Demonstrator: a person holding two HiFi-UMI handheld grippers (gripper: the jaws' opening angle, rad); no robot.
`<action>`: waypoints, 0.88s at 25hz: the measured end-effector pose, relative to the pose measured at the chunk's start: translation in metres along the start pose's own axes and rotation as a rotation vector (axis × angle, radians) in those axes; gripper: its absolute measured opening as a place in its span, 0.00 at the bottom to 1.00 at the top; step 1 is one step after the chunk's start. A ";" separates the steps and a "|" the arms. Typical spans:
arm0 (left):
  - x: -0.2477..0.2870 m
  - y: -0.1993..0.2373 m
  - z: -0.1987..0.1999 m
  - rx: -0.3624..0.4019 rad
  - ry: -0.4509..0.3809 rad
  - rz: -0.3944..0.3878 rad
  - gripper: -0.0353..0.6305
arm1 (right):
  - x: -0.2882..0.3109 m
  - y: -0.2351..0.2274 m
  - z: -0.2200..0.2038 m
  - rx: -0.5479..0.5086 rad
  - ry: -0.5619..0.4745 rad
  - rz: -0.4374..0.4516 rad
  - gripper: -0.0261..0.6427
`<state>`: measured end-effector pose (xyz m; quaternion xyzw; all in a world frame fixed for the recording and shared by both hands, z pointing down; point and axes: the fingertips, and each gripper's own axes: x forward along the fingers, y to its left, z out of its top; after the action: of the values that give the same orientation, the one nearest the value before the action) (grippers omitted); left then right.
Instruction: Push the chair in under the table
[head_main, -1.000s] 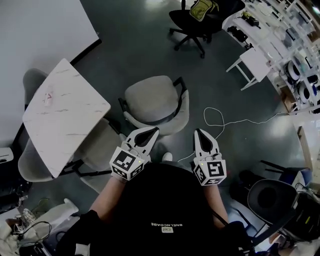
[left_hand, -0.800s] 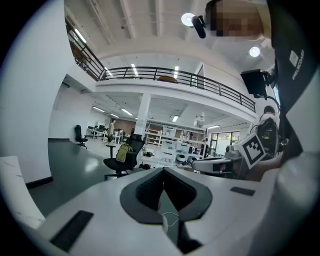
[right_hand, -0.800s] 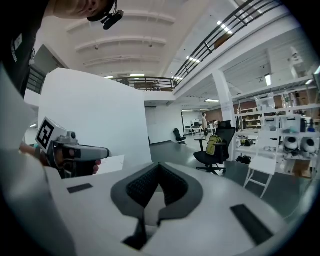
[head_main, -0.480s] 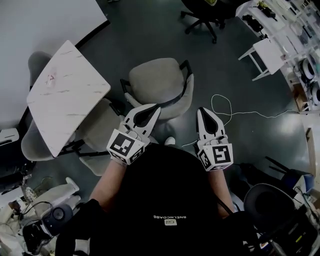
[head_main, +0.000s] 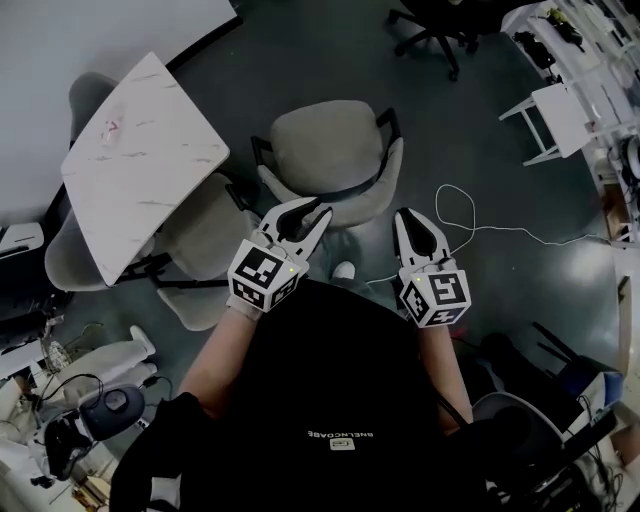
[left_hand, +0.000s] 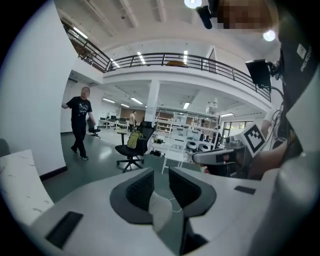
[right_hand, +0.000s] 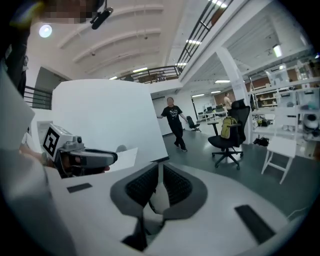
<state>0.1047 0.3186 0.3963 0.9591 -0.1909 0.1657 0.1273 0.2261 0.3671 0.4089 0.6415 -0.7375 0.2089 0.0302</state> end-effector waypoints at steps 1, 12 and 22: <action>0.002 0.003 -0.011 0.003 0.028 0.007 0.19 | 0.004 -0.003 -0.009 0.022 0.024 -0.004 0.06; 0.045 0.026 -0.134 0.147 0.385 -0.131 0.39 | 0.046 -0.031 -0.121 0.309 0.338 -0.087 0.31; 0.083 0.052 -0.197 0.205 0.550 -0.244 0.47 | 0.090 -0.045 -0.189 0.607 0.510 -0.171 0.47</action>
<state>0.1033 0.3059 0.6158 0.9021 -0.0153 0.4205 0.0959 0.2114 0.3447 0.6213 0.6078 -0.5553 0.5664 0.0385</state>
